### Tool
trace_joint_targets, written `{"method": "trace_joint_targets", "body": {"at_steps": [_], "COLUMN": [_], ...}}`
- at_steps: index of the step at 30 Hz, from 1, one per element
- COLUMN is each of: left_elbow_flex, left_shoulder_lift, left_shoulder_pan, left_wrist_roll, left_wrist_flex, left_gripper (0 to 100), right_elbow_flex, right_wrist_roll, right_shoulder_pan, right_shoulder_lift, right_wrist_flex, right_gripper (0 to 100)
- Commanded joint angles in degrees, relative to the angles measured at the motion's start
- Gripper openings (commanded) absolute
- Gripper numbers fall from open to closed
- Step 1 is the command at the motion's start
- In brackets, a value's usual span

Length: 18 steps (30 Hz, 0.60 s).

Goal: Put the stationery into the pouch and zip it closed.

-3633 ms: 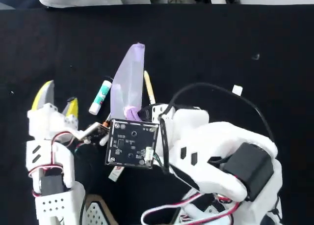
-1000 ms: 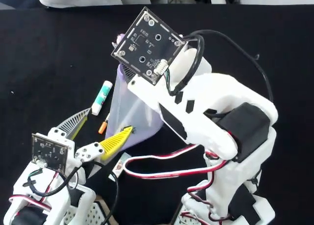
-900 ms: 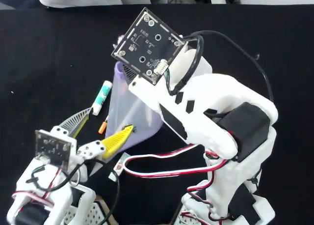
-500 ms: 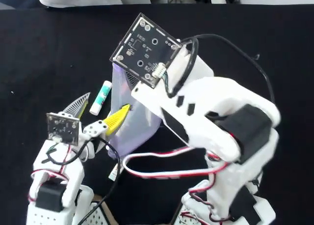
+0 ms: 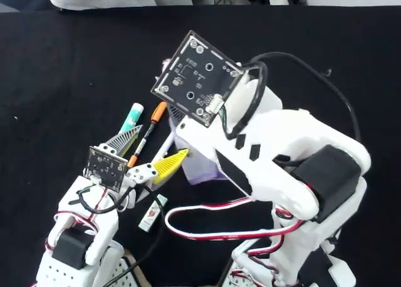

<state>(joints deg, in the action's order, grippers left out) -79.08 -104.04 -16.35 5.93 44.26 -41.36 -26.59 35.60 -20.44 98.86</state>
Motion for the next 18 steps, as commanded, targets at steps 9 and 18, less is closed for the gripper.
{"method": "trace_joint_targets", "body": {"at_steps": [9,18], "left_elbow_flex": [1.45,1.45], "left_shoulder_lift": [0.0,0.09], "left_shoulder_pan": [-0.57,-9.89], "left_wrist_roll": [0.53,0.09], "left_wrist_flex": [-0.79,-0.79], "left_gripper": [36,36], "right_elbow_flex": [-0.4,-0.84], "right_wrist_roll": [-2.37,-2.64], "right_shoulder_pan": [0.26,9.41], "right_shoulder_lift": [-1.89,-1.89], "right_wrist_flex": [0.79,1.93], "right_gripper": [1.1,1.1]}}
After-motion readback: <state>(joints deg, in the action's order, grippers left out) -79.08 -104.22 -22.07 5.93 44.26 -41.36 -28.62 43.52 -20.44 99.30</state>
